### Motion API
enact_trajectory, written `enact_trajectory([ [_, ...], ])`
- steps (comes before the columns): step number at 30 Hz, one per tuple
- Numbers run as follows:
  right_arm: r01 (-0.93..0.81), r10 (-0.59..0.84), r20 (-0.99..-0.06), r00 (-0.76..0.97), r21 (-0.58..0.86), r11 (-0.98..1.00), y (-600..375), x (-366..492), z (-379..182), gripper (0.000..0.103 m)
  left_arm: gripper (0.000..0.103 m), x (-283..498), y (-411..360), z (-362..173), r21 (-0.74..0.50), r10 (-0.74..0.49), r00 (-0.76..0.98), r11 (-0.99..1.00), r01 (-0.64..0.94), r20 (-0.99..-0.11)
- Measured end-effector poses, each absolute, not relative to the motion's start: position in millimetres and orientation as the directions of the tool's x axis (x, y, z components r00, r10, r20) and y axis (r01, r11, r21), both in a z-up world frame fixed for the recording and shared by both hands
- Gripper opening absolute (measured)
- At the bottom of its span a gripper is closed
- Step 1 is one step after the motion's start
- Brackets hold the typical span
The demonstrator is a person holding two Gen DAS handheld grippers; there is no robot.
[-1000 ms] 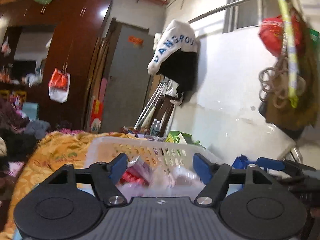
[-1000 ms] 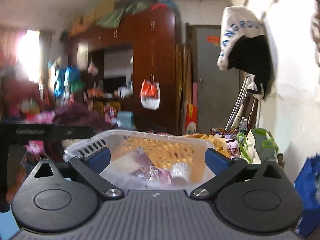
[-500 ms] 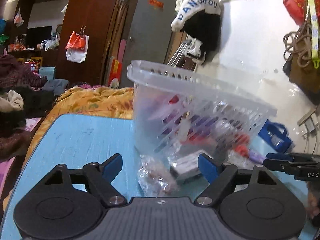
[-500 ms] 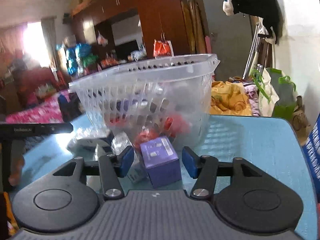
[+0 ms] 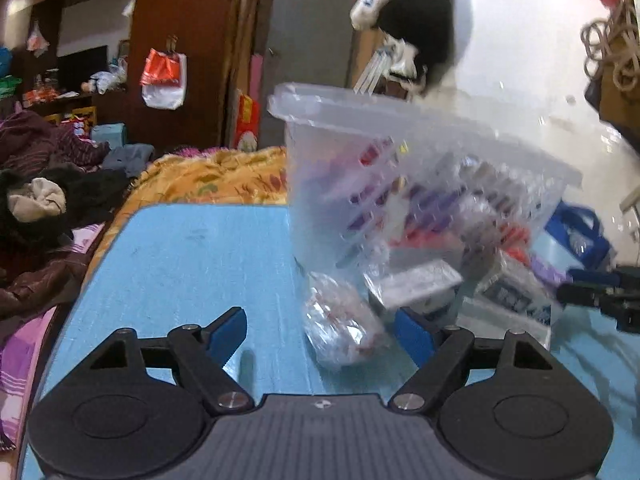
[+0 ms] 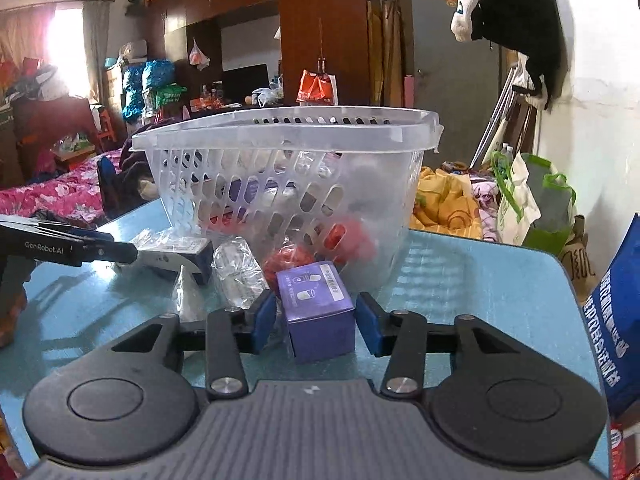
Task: Organize objects
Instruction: 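Grasp a clear-wrapped packet with the left gripper while the right gripper grasps a purple box, then lift both held items over the white basket and open both grippers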
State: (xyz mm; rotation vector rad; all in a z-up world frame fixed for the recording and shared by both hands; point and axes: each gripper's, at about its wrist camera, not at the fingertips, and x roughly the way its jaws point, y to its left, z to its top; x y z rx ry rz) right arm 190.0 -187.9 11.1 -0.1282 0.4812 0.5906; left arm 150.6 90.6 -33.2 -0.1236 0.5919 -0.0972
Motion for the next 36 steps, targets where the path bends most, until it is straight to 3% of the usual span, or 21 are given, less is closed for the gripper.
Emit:
enact_trajectory([
  [4,-0.573,0.531,-0.476,0.701,0.067,0.817,-190,196,11,0.050,0.084,157,81,-34,-0.119,-0.141,0.810,0.989,0.088,-0.569],
  [11,-0.578,0.539,-0.471,0.698,0.073,0.813,-191,194,11,0.043,0.052,157,82,-34,-0.104,-0.109,0.801,0.993,0.059,-0.589],
  [14,-0.566,0.529,-0.449,0.720,0.060,0.822,-192,190,12,0.043,0.051,156,88,-32,-0.148,-0.139,0.811,0.987,0.065,-0.569],
  [22,-0.562,0.543,-0.368,0.755,0.064,0.825,-200,178,16,0.042,0.051,132,96,-24,-0.204,-0.179,0.894,0.974,0.101,-0.411],
  [36,-0.550,0.532,-0.327,0.781,0.045,0.834,-198,171,19,0.042,0.051,124,90,-20,-0.189,-0.194,0.926,0.972,0.138,-0.324],
])
